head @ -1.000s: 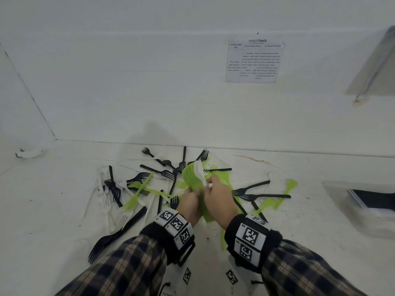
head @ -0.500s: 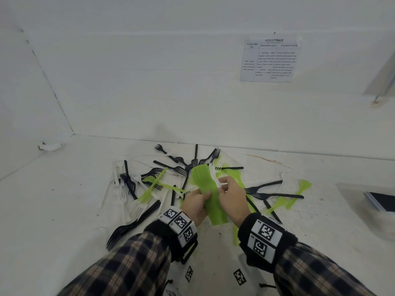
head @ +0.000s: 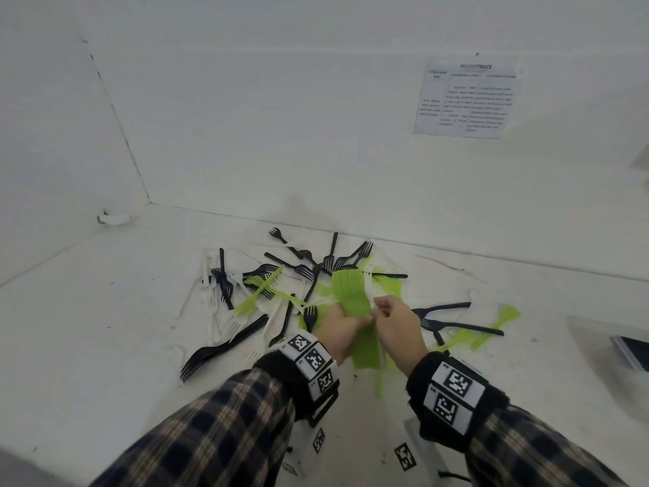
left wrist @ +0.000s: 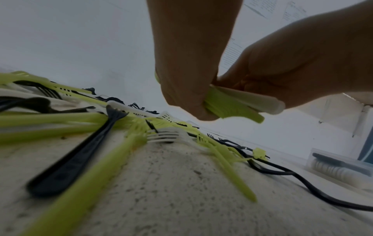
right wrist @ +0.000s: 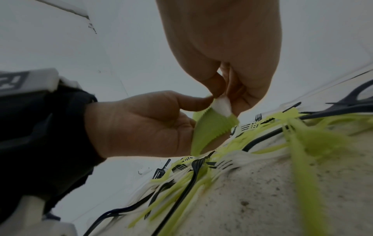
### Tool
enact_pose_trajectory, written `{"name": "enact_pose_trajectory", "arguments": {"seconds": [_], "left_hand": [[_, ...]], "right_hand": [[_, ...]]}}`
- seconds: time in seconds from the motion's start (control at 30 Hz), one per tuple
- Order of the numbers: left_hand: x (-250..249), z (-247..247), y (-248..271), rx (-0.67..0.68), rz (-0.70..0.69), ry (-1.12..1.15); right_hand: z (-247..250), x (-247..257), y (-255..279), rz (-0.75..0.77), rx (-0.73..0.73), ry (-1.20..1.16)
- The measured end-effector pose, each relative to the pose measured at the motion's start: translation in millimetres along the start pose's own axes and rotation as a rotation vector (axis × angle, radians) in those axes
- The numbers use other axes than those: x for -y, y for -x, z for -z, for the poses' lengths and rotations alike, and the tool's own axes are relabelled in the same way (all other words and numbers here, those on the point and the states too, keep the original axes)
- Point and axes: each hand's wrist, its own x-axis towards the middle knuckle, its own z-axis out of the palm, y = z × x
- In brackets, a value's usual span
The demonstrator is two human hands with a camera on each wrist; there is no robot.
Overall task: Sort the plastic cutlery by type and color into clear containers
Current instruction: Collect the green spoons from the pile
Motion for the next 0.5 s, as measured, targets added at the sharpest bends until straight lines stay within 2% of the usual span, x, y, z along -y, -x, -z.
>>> {"name": "enact_pose_trajectory", "arguments": {"seconds": [0.17, 0.27, 0.5], "left_hand": [[3, -11, 7, -0.009, -0.066, -0.122], [4, -21, 10, -0.057, -0.133, -0.301], [4, -46, 19, -0.093, -0.256, -0.531]], "right_hand": [[14, -8, -1, -0.031, -0.024, -0.081], [24, -14, -1, -0.046, -0.035, -0.110], [47, -24, -1, -0.082, 0.029, -0.185]]}}
